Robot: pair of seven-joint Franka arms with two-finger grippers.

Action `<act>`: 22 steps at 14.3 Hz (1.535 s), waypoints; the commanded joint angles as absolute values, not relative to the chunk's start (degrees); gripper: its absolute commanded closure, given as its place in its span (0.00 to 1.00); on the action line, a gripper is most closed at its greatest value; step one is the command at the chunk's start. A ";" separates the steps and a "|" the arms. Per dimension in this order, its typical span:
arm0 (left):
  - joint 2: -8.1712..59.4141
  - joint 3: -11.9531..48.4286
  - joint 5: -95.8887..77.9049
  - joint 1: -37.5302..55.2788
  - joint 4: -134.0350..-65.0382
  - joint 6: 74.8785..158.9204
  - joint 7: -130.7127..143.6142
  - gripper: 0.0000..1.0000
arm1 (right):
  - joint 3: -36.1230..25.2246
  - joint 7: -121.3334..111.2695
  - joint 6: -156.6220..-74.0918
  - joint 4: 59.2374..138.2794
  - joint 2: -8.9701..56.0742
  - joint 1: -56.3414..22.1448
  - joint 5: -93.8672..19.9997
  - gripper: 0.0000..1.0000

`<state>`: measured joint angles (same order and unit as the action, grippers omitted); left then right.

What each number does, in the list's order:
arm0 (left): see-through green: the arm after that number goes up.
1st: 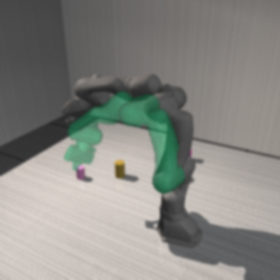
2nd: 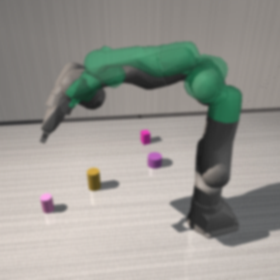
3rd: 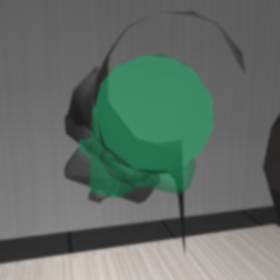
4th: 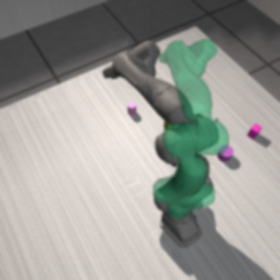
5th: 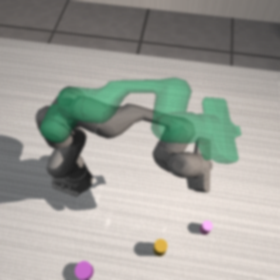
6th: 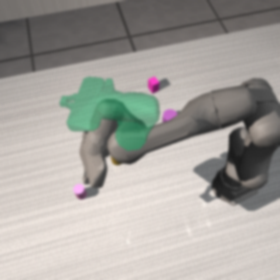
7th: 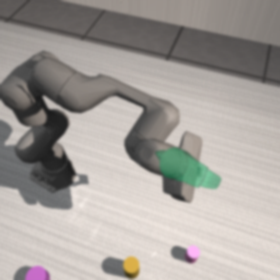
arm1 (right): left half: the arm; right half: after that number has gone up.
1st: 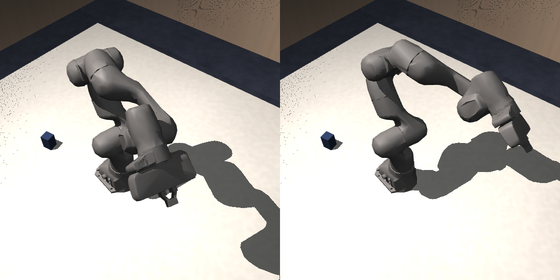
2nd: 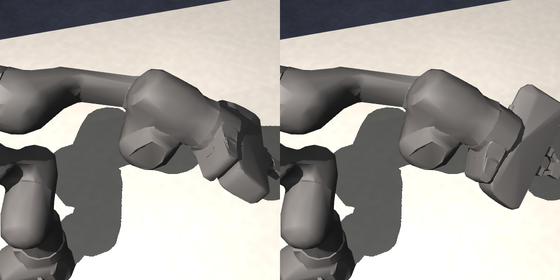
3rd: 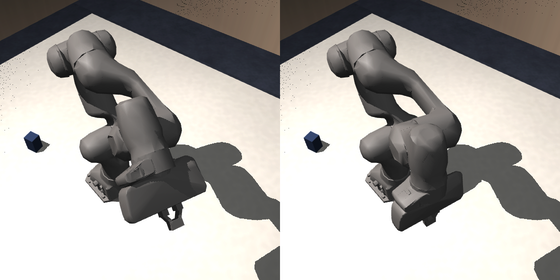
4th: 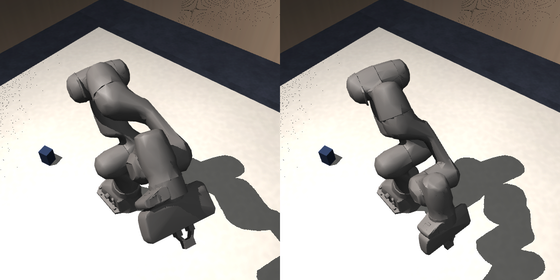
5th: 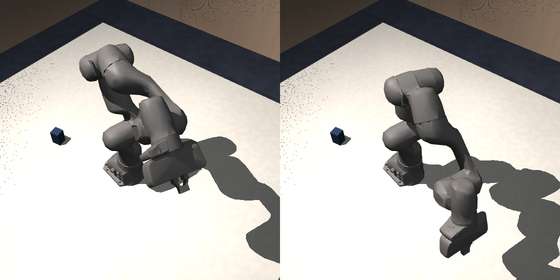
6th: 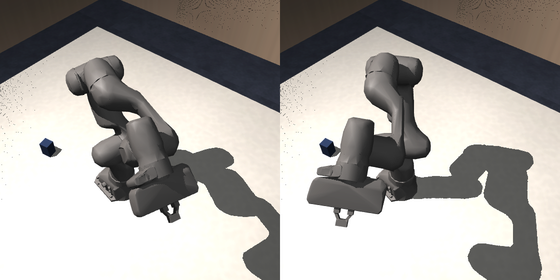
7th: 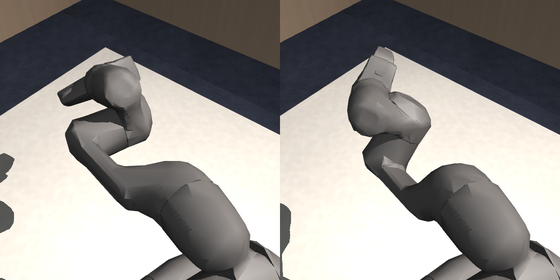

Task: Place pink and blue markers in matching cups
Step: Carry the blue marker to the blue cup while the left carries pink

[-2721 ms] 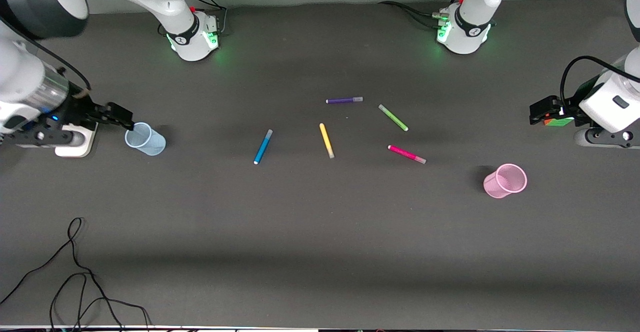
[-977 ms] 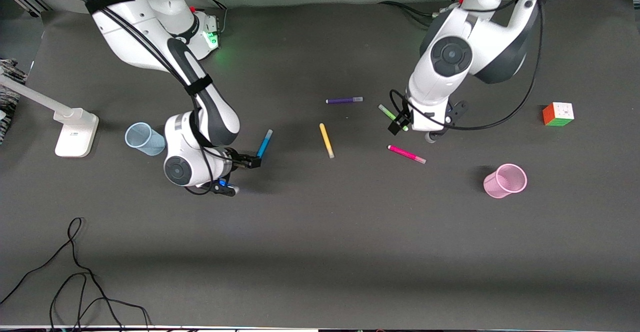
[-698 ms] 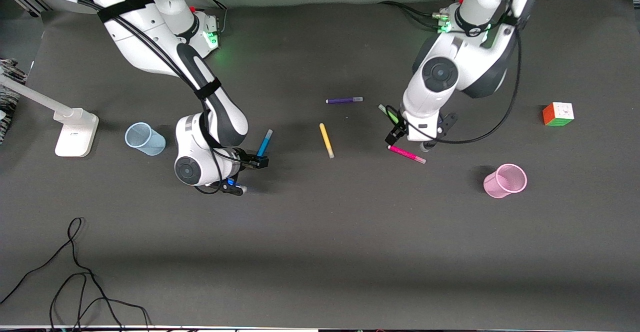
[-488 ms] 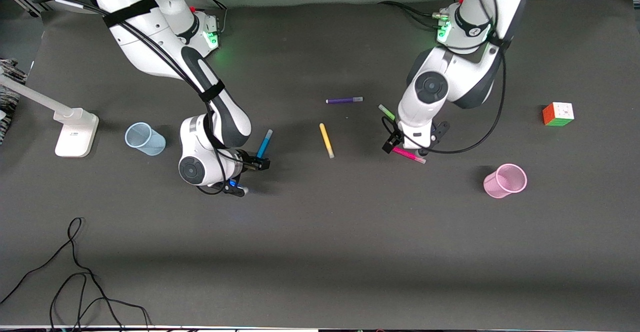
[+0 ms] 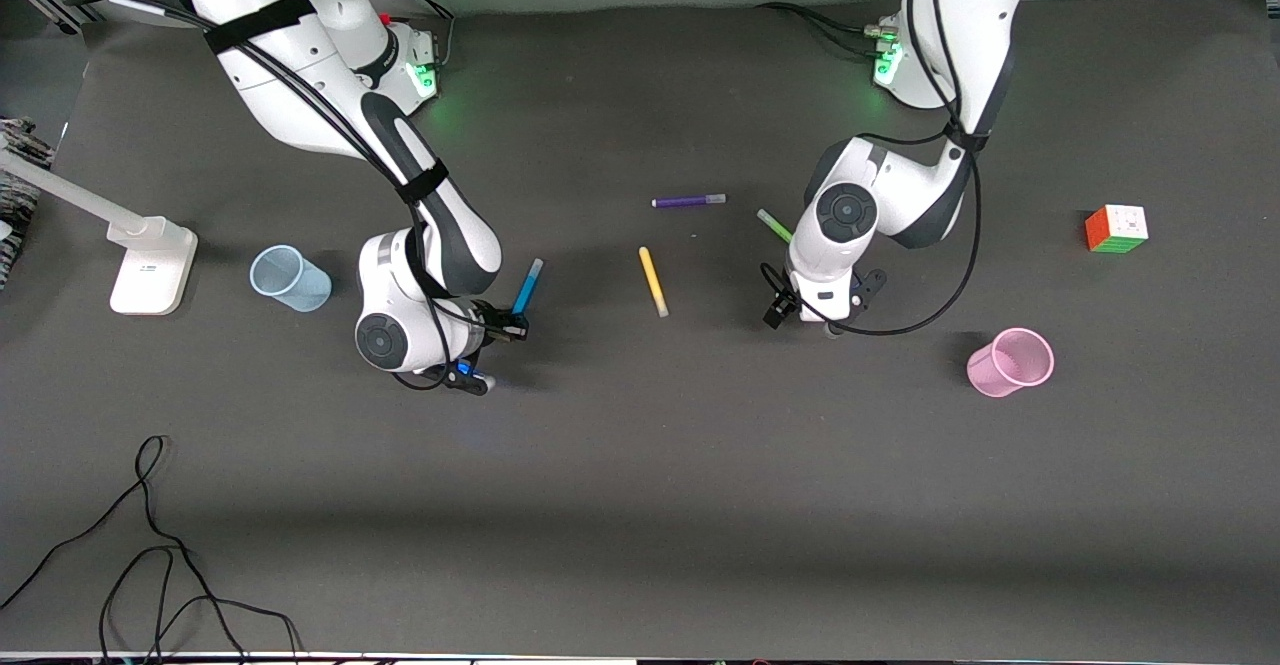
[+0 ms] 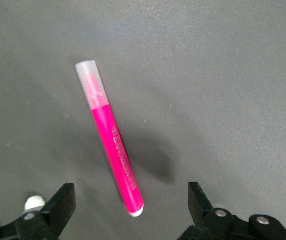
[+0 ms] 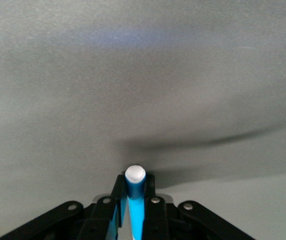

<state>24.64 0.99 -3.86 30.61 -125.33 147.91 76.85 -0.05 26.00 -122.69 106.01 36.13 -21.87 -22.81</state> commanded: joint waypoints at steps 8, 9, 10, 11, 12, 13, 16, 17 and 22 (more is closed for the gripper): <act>26.37 0.35 -2.64 31.11 -123.84 148.18 78.66 0.52 | -8.51 20.83 -113.64 107.75 16.11 -20.65 -9.95 1.00; 26.28 0.35 -2.64 31.11 -123.66 147.84 78.66 0.61 | -9.66 20.66 -113.90 108.10 14.08 -20.65 -6.80 1.00; 26.19 0.35 -2.64 31.11 -123.49 147.48 78.66 0.72 | -10.36 20.05 -114.43 108.54 12.24 -20.65 -1.81 1.00; 26.19 0.35 -2.64 31.11 -123.40 147.39 78.66 0.82 | -10.81 18.56 -115.48 109.24 10.13 -20.65 3.20 1.00; 26.10 0.35 -2.64 31.03 -123.31 147.31 78.66 0.89 | -11.33 17.24 -116.97 110.90 7.93 -20.57 6.21 1.00; 26.10 0.35 -2.64 31.03 -123.31 147.30 78.66 0.96 | -12.64 15.49 -118.98 113.18 5.39 -20.65 7.98 1.00; 24.97 0.35 -2.64 30.85 -123.22 146.52 78.40 0.97 | -17.56 7.23 -129.43 125.02 -3.13 -20.74 10.36 1.00; 23.57 0.26 -2.55 30.41 -122.44 143.73 78.05 0.97 | -18.01 7.12 -132.25 129.24 -6.21 -20.74 12.37 1.00; 16.98 0.53 -2.72 22.08 -107.43 114.84 65.61 0.97 | -25.91 6.68 -147.70 144.64 -14.06 -20.74 23.01 1.00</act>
<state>20.52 0.22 -3.16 26.02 -112.46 125.21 71.78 -22.16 7.94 -139.92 136.57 -9.57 -20.20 19.02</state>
